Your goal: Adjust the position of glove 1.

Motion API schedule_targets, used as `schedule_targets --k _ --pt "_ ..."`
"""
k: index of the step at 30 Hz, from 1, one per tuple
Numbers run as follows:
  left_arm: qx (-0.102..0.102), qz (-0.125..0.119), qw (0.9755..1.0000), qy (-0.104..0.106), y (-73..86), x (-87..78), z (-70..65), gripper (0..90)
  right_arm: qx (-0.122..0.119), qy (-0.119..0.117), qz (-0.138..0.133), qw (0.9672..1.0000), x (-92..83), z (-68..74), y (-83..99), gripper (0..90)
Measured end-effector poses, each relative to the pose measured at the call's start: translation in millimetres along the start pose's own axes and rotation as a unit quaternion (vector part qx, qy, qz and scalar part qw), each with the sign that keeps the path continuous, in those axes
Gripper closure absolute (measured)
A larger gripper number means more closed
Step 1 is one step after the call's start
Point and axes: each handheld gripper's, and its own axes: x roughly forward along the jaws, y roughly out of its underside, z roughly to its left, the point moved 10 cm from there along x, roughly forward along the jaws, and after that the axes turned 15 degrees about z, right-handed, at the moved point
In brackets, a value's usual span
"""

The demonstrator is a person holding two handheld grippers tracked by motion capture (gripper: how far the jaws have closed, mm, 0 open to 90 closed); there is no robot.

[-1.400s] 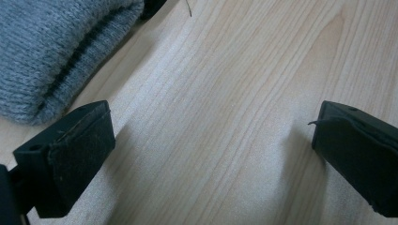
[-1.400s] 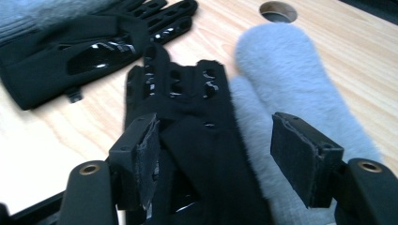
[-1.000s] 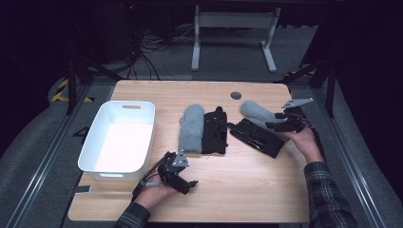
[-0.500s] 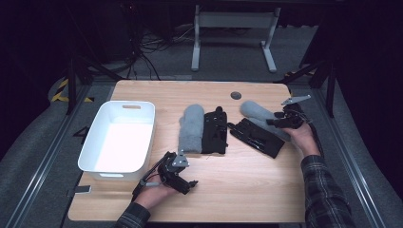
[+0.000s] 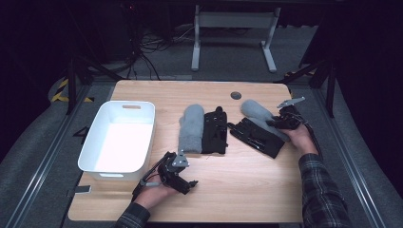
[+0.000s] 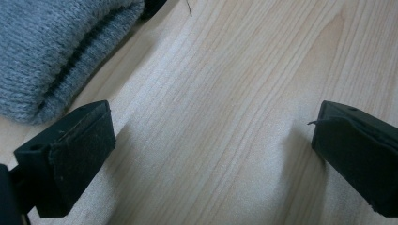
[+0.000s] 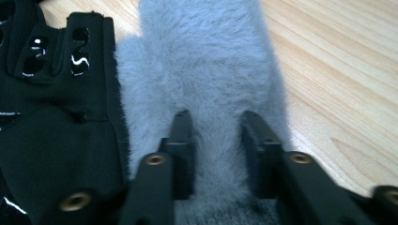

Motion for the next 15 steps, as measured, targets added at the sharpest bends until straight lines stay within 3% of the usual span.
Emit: schedule_targets --k 6,9,15 --pt "-0.001 0.001 1.0000 0.001 0.2 0.0 -0.3 0.3 -0.007 0.000 0.001 1.0000 -2.9 0.9 0.2 81.7" --pt "-0.001 0.000 1.0000 0.001 0.0 0.0 -0.2 0.3 -0.005 -0.004 -0.003 1.0000 -6.0 0.1 -0.4 82.8" --pt "-0.001 0.000 1.0000 0.001 0.0 0.0 -0.2 0.3 -0.004 0.009 -0.011 0.9999 -18.8 -3.7 -4.2 83.6"
